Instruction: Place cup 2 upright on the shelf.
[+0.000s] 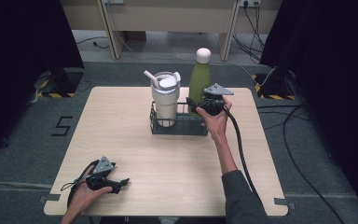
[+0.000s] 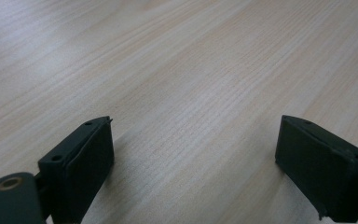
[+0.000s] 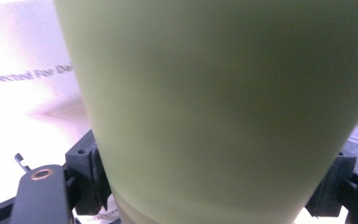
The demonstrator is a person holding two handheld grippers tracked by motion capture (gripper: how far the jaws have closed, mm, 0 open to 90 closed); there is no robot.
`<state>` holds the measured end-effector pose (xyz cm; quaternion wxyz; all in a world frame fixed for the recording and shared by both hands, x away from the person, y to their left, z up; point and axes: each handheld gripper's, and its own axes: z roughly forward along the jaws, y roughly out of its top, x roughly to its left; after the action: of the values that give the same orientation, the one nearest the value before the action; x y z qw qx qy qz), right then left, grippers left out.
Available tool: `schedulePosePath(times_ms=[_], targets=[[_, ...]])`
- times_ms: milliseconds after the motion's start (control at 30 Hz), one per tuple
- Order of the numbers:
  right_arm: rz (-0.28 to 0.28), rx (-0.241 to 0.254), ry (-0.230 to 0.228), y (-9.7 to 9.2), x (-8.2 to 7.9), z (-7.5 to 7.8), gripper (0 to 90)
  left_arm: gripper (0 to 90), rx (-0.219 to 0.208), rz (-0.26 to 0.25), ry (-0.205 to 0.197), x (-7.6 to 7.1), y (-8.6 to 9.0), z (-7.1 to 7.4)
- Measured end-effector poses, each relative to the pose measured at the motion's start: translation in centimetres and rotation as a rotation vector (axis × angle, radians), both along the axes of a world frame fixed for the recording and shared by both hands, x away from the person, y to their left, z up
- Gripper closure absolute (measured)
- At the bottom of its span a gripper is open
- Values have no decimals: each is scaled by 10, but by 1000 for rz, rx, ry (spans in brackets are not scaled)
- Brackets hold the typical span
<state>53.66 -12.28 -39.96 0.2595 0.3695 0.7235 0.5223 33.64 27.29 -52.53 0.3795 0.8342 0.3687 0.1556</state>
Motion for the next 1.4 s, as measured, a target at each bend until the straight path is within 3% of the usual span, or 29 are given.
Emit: schedulePosePath(times_ms=[200,1400], targets=[[-16,-24,9,1,6,-9,209,108,0,0,0,0,0,0],[-20,7,36,9,12,-42,209,108,0,0,0,0,0,0]])
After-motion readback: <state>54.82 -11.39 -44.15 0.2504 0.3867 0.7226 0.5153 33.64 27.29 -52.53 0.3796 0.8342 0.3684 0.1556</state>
